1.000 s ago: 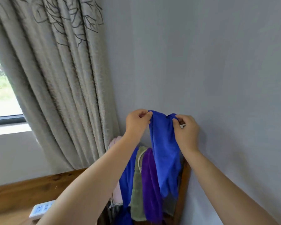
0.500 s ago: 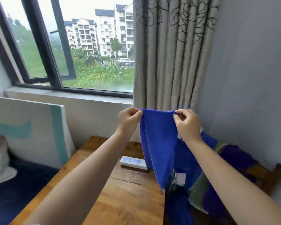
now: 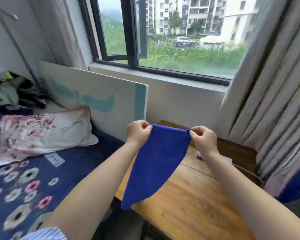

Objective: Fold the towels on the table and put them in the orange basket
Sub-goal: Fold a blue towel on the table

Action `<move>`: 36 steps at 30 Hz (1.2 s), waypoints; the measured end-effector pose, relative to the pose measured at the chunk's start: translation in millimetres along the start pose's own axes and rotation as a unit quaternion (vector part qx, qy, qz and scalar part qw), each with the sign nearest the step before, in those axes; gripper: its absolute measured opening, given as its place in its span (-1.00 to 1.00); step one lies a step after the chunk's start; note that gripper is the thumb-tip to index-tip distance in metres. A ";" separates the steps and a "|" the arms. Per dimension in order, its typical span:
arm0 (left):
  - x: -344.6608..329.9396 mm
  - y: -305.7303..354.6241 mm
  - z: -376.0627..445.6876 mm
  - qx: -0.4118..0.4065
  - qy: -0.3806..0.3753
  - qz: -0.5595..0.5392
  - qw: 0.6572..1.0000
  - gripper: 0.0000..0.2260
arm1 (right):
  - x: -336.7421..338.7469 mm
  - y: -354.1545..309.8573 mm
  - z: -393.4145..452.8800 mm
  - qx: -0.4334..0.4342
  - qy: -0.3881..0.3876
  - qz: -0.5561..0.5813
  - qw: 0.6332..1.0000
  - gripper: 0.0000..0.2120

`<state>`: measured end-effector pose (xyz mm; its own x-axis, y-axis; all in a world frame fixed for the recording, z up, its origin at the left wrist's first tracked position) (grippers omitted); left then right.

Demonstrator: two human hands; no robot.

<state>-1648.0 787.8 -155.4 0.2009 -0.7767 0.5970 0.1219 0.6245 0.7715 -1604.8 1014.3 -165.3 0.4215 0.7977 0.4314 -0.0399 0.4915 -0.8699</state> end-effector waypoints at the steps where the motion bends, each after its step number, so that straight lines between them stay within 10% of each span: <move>1: 3.2 -13.4 4.1 0.008 -0.002 0.016 1.000 -0.84 | -14.3 0.7 1.4 -0.006 -0.012 -0.005 1.000 -0.89; 14: -3.2 -58.1 105.8 -0.023 -0.015 0.088 0.996 -0.88 | -112.3 35.6 63.2 -0.054 -0.078 0.022 0.995 -0.92; 22: -134.3 -128.3 107.8 0.048 -0.258 0.189 0.946 -0.72 | -152.0 168.3 58.7 -0.255 -0.112 -0.046 0.959 -0.89; 30: -242.5 -232.2 -4.1 0.067 -0.521 0.229 0.819 -0.84 | -165.3 291.1 -33.6 -0.453 -0.145 -0.185 0.860 -0.82; 36: -241.6 -262.2 26.6 0.013 -0.468 0.244 0.849 -0.79 | -179.2 304.5 -62.8 -0.473 -0.145 -0.257 0.830 -0.86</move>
<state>-1754.4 809.5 -496.0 -0.6403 -0.1583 0.7517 0.2226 0.8983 0.3788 -1635.6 999.1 -522.5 -0.0796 0.6853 0.7239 0.8648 0.4087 -0.2918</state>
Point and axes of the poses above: each hand's wrist, its own z-axis towards the middle knuckle, its own x-axis out of the back of the hand, y = z × x, the point moved 8 cm from there along z, towards the middle knuckle, and after that the axes turned 1 degree about -y, right-handed, at the moved point
